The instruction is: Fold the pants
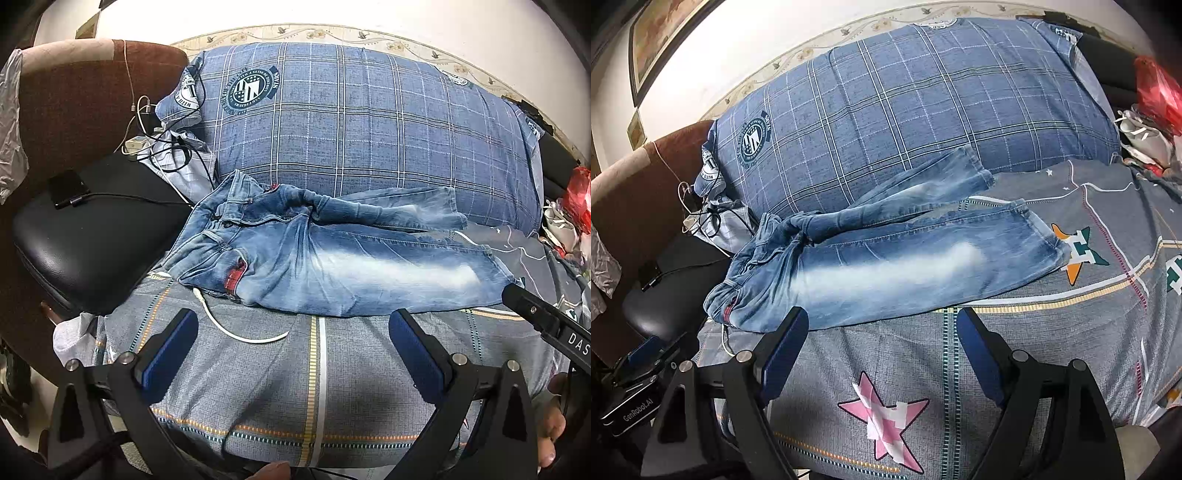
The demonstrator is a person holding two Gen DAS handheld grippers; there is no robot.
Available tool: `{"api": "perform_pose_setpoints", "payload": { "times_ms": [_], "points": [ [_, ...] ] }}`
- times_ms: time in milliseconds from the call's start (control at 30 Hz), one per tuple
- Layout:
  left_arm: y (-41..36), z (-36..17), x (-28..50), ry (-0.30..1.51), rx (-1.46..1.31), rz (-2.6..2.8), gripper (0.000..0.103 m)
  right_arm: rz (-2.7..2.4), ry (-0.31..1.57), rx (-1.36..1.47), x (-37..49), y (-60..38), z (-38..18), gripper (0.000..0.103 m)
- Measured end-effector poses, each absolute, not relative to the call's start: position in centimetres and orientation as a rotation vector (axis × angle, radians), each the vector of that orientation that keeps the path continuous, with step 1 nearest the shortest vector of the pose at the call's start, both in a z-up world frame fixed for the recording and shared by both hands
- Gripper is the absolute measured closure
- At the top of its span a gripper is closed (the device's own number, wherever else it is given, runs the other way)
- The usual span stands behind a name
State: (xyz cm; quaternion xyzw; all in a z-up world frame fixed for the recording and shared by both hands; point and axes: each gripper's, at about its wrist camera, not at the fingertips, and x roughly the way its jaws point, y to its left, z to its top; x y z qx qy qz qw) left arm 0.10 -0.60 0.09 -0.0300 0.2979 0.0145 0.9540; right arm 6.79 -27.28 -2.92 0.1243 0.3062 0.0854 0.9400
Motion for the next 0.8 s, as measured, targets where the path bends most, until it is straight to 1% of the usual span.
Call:
{"api": "perform_pose_setpoints", "payload": {
  "times_ms": [800],
  "points": [
    [-1.35,0.31,0.15,0.600,-0.049,0.024,0.000,0.175,0.626,0.258,6.83,-27.35,-2.86,0.020]
  ]
}}
